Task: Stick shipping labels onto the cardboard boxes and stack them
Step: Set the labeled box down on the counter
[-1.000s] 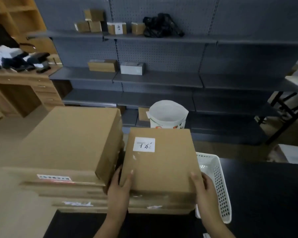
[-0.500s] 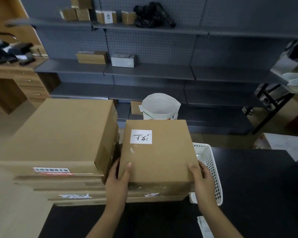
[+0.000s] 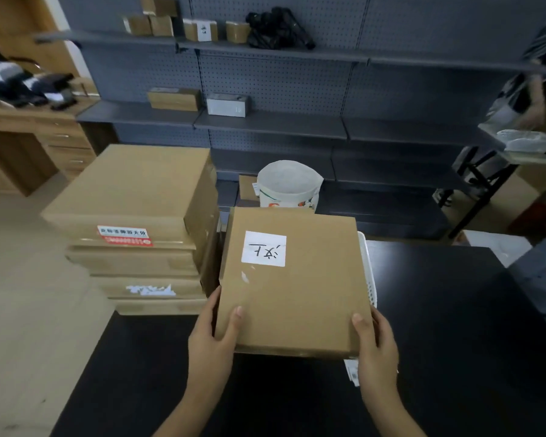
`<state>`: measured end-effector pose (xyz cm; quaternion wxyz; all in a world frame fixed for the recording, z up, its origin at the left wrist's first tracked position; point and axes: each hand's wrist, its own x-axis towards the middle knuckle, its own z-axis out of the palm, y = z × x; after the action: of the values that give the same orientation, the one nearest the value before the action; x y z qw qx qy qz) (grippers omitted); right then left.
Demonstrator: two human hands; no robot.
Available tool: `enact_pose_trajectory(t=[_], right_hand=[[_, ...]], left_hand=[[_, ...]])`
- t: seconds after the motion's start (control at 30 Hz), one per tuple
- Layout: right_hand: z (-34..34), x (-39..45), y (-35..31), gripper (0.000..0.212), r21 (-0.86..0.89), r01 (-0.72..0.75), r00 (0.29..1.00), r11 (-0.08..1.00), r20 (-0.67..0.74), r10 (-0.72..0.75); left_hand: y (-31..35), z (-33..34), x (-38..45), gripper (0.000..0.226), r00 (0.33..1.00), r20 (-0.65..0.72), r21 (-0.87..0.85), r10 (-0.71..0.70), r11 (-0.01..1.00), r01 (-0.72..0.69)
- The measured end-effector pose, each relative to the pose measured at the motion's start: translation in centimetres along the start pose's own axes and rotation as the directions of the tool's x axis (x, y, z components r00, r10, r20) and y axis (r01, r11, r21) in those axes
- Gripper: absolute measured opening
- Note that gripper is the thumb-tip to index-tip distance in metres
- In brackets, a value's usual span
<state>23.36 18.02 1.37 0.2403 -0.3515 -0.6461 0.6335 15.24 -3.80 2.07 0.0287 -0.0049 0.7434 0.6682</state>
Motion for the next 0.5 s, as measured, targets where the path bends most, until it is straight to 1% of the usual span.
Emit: enact_pose_trajectory(t=[0.17, 0.27, 0.37, 0.5], right_hand=[[-3.2, -4.9, 4.4, 0.022, -0.027, -0.045, 0.999, 0.999, 0.017, 0.046], [-4.6, -7.1, 7.2, 0.026, -0.086, -0.069, 0.996, 0.994, 0.047, 0.074], [-5.1, -8.2, 9.5, 0.031, -0.133, -0.081, 0.992, 0.988, 0.090, 0.093], [-4.2, -8.2, 11.8, 0.030, -0.167, -0.154, 0.975, 0.974, 0.132, 0.177]], left_hand=[[-3.3, -1.8, -6.7, 0.060, 0.999, -0.020, 0.056, -0.038, 0.998, 0.039], [-6.1, -2.9, -9.7, 0.055, 0.994, -0.034, 0.111, -0.106, 0.988, 0.109], [-8.6, -3.7, -11.2, 0.051, 0.983, -0.039, 0.140, -0.181, 0.973, 0.184], [-11.7, -4.3, -11.2, 0.059, 0.971, -0.050, 0.185, -0.235, 0.953, 0.241]])
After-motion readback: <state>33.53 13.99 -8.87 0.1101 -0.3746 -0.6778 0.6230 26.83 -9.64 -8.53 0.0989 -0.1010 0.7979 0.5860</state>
